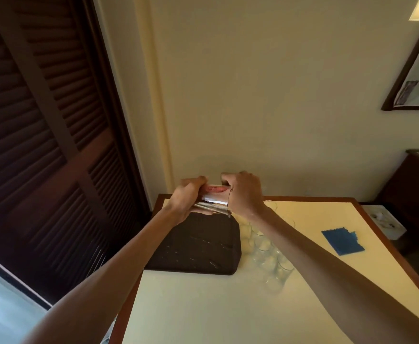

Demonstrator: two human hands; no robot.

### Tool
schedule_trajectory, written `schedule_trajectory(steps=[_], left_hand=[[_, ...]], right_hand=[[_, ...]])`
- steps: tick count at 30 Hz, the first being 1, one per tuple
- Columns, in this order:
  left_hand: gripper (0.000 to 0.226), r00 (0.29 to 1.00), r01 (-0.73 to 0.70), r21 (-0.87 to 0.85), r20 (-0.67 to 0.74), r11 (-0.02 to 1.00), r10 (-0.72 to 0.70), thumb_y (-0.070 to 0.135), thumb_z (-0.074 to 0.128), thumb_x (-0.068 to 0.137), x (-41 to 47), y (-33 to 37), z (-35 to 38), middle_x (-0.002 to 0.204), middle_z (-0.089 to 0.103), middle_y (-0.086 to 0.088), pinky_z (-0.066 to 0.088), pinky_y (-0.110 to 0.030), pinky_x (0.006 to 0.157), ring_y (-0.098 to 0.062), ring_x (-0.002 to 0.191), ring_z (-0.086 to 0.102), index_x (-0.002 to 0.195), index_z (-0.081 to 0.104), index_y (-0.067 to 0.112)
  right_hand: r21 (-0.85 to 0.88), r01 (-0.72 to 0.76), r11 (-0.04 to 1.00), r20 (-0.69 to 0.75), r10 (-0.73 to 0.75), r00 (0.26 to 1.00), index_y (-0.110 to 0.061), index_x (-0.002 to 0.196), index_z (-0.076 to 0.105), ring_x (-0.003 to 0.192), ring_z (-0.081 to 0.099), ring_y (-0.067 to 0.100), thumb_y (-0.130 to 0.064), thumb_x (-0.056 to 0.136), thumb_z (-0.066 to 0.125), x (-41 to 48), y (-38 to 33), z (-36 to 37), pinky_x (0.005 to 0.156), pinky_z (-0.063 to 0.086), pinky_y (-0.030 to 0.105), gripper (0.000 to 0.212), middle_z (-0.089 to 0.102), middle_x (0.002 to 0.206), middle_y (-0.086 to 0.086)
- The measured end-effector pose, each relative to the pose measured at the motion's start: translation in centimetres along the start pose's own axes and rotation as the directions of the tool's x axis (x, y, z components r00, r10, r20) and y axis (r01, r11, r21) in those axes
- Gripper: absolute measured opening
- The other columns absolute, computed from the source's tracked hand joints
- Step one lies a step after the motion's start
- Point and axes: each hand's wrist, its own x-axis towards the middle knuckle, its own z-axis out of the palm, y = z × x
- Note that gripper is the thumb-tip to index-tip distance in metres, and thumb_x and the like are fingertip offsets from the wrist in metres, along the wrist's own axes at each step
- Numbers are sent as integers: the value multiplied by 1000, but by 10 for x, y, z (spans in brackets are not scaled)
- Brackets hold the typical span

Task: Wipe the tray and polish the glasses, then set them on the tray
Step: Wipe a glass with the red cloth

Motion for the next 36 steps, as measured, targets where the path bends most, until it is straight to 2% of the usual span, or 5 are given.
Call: schedule_trajectory(steps=[6,11,24,31,36], left_hand=[[34,811,-510,377,-88,773,578,23,55,97,7,-3,1,65,59,-8,42,-28,57,-18,60,53,71,64,4],[40,987,-115,-5,109,993,115,42,53,103,6,1,-11,87,71,-11,56,-38,71,-27,83,69,95,67,5],[45,880,-408,286,-132,867,457,40,56,100,13,-5,-7,77,65,-20,56,-48,69,-40,75,66,78,68,2],[42,990,126,-121,83,985,-117,42,50,106,12,5,-13,88,75,-13,60,-38,66,-27,78,75,110,65,3],[47,981,-143,51,-126,988,149,34,56,106,25,5,-12,79,70,-18,61,-47,67,-33,72,72,97,66,-11]], right_hand=[[407,-887,216,859,240,453,-10,89,65,42,47,11,-58,93,59,-6,-17,4,39,39,21,48,58,61,4],[22,-242,970,308,223,925,-10,94,73,74,64,27,-13,84,72,6,-8,-14,59,46,30,10,72,86,8],[413,-818,400,794,282,539,-7,100,69,44,54,12,-47,96,63,12,-10,9,39,43,19,41,61,54,-3],[-167,65,984,58,-56,997,-15,63,63,46,43,21,-7,67,74,22,-11,-4,45,19,19,14,54,51,-2],[96,-297,950,262,264,928,-11,96,72,75,64,22,-17,86,74,20,-7,13,63,49,29,12,71,86,3]])
